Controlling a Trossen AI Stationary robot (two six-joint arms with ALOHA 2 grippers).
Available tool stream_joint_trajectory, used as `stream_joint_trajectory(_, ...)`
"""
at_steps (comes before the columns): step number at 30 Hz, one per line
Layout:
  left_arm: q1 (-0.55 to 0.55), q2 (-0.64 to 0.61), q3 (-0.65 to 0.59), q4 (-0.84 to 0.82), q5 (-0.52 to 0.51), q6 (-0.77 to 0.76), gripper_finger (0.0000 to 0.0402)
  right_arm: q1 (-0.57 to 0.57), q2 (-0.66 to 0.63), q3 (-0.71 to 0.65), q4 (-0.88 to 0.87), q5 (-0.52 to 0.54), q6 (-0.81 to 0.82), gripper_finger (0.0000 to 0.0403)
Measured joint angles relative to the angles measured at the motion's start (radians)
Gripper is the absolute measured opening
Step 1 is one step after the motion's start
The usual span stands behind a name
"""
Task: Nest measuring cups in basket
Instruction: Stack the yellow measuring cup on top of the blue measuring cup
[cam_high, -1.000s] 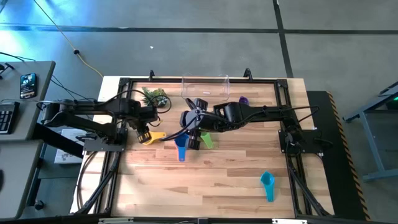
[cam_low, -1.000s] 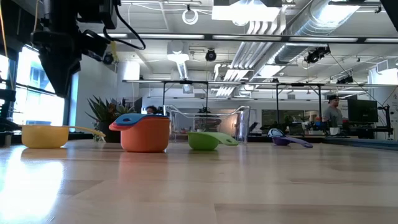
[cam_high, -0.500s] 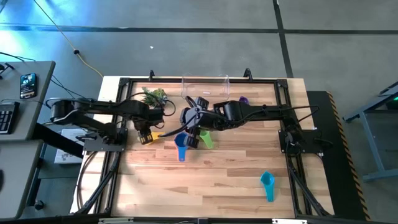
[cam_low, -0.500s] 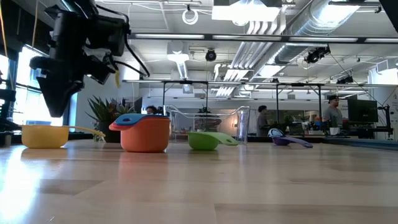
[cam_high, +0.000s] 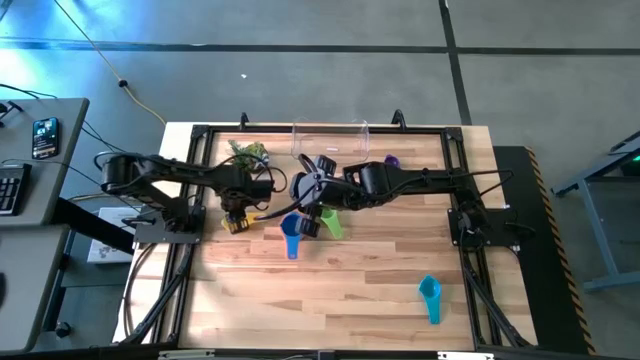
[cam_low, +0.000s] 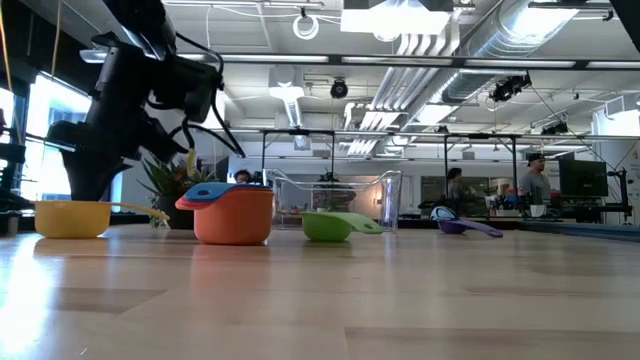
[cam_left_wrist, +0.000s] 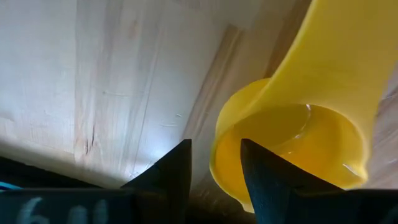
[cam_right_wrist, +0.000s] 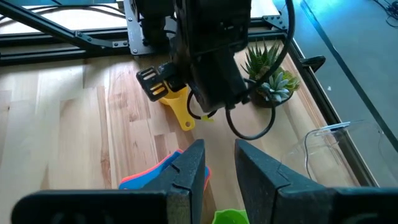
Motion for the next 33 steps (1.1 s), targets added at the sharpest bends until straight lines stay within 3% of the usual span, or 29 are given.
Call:
stream_joint_trajectory(5,0.0,0.05,0.0,0.026,-0.008,0.009,0.0104,0.0,0.0,0.0,0.0,0.0,0.0,0.008)
stream_joint_trajectory(13,0.0,0.056,0.002,0.022,-0.004,0.012,0.001,0.0,0.0,0.0,0.0,0.0,0.0,0.008)
stream_joint_trajectory(26,-0.035,0.03,0.0,-0.038,0.04,0.005,0.0003,0.0,0.0,0.0,0.0,0.043,0.0,0.008)
stream_joint_trajectory(33,-0.126,-0.096,0.0,-0.061,0.105,-0.1,0.0002,0.0,0.0,0.0,0.001,0.076,0.022,0.008)
